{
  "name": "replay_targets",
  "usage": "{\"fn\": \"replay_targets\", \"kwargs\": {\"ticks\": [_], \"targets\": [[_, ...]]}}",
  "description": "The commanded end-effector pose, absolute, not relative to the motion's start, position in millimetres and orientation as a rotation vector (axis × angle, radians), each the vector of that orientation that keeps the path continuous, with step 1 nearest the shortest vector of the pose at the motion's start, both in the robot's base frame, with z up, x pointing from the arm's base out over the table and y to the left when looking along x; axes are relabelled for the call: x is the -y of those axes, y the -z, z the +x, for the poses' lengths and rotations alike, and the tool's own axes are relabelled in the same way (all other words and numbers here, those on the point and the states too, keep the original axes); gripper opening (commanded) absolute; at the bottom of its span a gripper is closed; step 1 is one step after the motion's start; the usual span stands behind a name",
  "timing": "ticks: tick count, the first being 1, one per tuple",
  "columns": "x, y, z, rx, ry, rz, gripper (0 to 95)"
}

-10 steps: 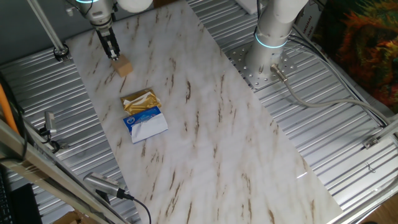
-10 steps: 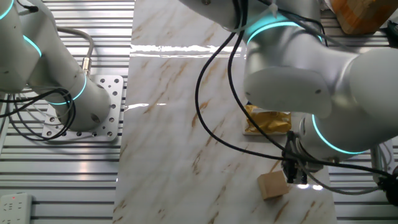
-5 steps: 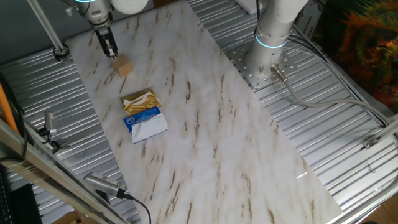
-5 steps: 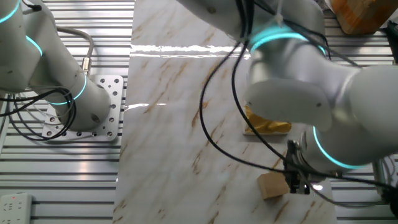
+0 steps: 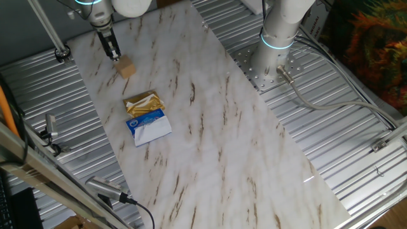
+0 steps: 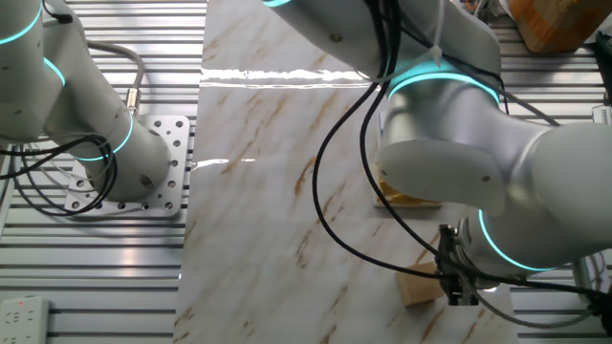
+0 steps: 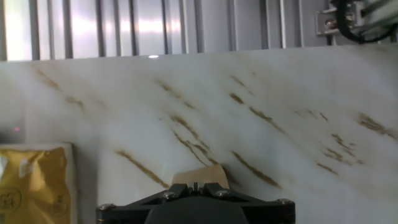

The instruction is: Pick up the small block on the left and move it to the right

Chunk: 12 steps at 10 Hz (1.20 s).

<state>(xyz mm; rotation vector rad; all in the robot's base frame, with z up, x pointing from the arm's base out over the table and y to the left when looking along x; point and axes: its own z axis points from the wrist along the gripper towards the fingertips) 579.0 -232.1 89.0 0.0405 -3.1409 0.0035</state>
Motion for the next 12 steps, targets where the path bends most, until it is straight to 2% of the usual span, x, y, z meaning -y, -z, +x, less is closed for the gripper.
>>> {"fn": "replay_targets", "kwargs": {"ticks": [1, 3, 12], "targets": [[231.8, -88.1, 581.9, 3.132, 0.026, 0.139, 57.0], [231.8, -88.1, 581.9, 3.133, 0.051, 0.132, 95.0], [232.0, -86.2, 581.7, 3.139, 0.066, 0.138, 95.0]]}}
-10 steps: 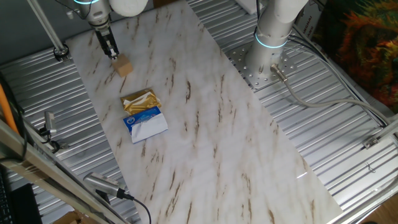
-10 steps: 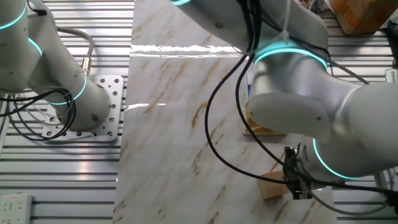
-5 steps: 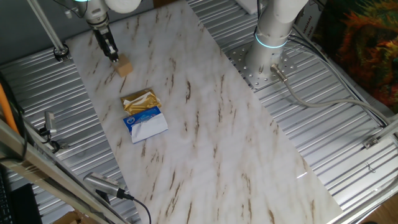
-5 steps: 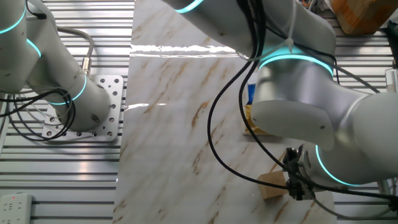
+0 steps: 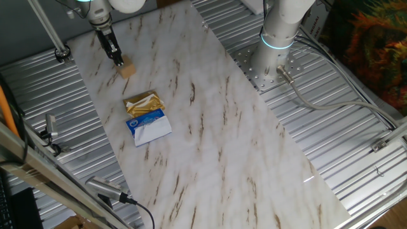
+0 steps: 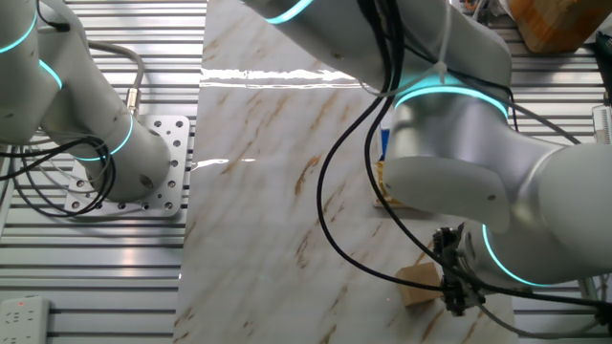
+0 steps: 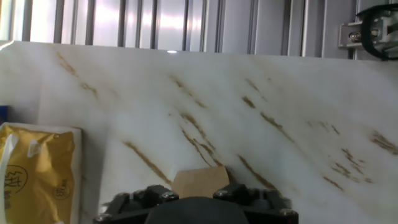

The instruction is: Pick up the small block on the left and move it to the right

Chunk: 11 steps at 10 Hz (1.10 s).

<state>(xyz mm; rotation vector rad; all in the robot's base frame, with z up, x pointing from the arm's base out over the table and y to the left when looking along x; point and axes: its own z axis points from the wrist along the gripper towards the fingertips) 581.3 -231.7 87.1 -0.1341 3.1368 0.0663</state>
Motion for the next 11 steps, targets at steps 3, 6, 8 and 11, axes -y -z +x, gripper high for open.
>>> {"fn": "replay_targets", "kwargs": {"ticks": [3, 6, 8, 11], "targets": [[232.2, -78.1, 581.3, -3.137, -0.066, -0.143, 95.0], [232.4, -67.7, 580.4, -3.131, -0.068, -0.149, 95.0], [232.4, -60.1, 579.3, -3.133, -0.068, -0.157, 95.0], [232.1, -45.9, 576.8, -3.131, -0.068, -0.167, 95.0]]}}
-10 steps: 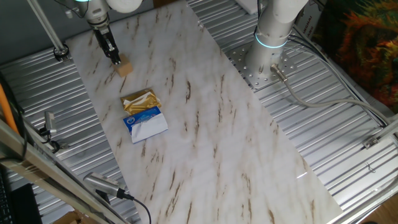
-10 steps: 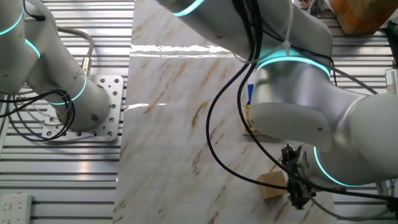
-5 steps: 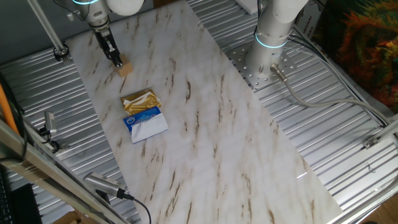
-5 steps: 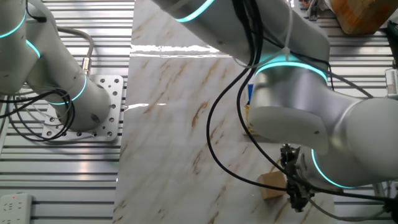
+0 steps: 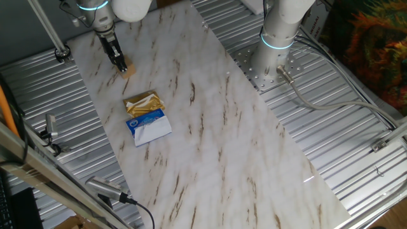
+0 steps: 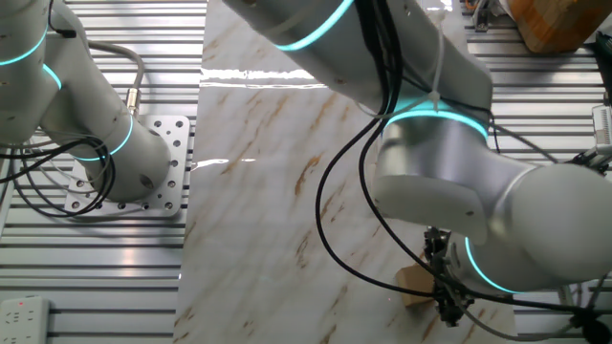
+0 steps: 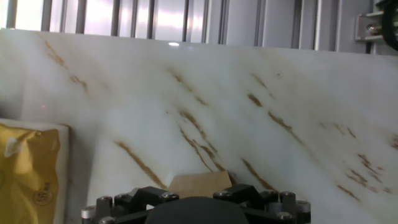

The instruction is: Pick up the small block on the left and move it to the right

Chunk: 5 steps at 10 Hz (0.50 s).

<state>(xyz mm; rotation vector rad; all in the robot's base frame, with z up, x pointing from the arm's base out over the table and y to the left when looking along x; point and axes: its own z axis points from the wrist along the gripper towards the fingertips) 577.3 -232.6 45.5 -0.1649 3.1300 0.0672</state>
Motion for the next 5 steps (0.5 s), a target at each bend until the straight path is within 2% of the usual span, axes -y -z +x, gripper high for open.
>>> {"fn": "replay_targets", "kwargs": {"ticks": [1, 5], "targets": [[231.9, -42.6, 576.1, -3.131, -0.070, -0.174, 95.0], [231.7, -36.1, 574.5, -3.130, -0.066, -0.194, 95.0]]}}
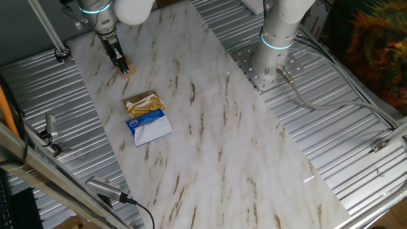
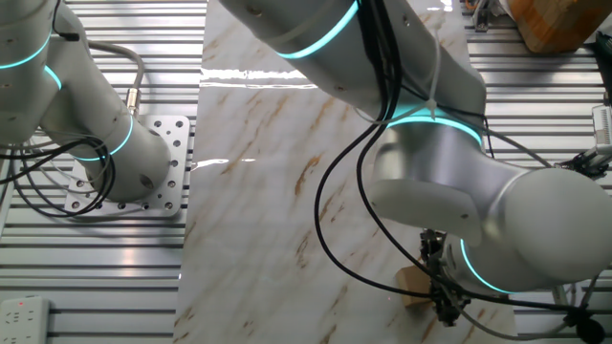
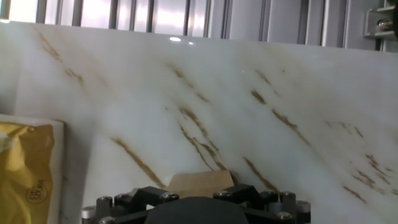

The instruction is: Pick up the small block on the left and move it to the right

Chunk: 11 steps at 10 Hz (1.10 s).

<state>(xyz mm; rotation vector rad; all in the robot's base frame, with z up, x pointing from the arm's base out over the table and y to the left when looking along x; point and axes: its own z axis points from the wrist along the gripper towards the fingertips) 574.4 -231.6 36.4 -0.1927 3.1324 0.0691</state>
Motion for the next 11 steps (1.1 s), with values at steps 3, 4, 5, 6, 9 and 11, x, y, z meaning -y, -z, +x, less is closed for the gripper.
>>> {"fn": "replay_targets", "kwargs": {"ticks": [3, 4, 5, 6, 9, 11], "targets": [[231.5, -32.1, 573.4, -3.131, -0.066, -0.196, 95.0], [231.5, -32.1, 573.4, -3.133, -0.067, -0.178, 76.0], [231.5, -32.1, 573.4, -3.134, -0.062, -0.162, 57.0], [231.5, -32.1, 573.4, -3.135, -0.059, -0.156, 19.0], [231.5, -32.1, 573.4, -3.134, -0.061, -0.156, 19.0], [231.6, -32.3, 573.6, -3.133, -0.040, -0.173, 19.0]]}}
